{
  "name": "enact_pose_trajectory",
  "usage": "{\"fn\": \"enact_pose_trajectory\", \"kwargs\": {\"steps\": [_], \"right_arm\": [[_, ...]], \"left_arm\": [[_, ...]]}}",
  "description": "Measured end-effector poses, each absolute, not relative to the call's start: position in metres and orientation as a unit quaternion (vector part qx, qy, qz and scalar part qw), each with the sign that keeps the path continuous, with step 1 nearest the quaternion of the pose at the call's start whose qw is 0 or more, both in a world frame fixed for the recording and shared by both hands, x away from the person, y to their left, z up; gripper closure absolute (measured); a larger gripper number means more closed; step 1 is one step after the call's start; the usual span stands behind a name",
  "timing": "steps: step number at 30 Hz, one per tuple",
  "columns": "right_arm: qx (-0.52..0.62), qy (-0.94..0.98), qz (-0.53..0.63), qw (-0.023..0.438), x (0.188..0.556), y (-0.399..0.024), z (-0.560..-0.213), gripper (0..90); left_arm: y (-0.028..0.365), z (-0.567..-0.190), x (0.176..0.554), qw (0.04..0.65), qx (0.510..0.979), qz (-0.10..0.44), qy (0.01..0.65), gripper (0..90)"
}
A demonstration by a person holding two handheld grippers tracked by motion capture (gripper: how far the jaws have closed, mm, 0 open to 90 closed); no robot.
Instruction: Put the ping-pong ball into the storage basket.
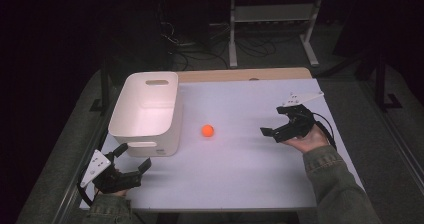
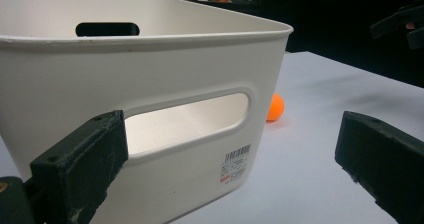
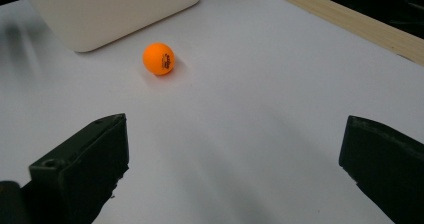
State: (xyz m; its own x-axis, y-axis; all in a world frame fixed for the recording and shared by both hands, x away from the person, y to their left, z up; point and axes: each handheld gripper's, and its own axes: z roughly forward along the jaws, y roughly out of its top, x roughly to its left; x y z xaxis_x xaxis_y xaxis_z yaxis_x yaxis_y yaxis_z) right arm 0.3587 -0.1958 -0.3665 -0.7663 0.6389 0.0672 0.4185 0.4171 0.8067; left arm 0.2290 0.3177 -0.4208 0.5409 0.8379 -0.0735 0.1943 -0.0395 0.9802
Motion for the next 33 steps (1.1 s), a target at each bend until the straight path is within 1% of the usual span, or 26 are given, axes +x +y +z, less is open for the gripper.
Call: {"fn": "enact_pose_trajectory", "kwargs": {"steps": [22,33], "right_arm": [[0.295,0.849,0.422,0.114,0.373,-0.173,-0.358,0.0],[0.285,0.858,0.415,0.101,0.381,-0.16,-0.359,0.0]], "left_arm": [[0.317,-0.421,0.229,0.576,0.664,0.277,0.388,0.0],[0.317,-0.421,0.229,0.576,0.665,0.276,0.387,0.0]]}}
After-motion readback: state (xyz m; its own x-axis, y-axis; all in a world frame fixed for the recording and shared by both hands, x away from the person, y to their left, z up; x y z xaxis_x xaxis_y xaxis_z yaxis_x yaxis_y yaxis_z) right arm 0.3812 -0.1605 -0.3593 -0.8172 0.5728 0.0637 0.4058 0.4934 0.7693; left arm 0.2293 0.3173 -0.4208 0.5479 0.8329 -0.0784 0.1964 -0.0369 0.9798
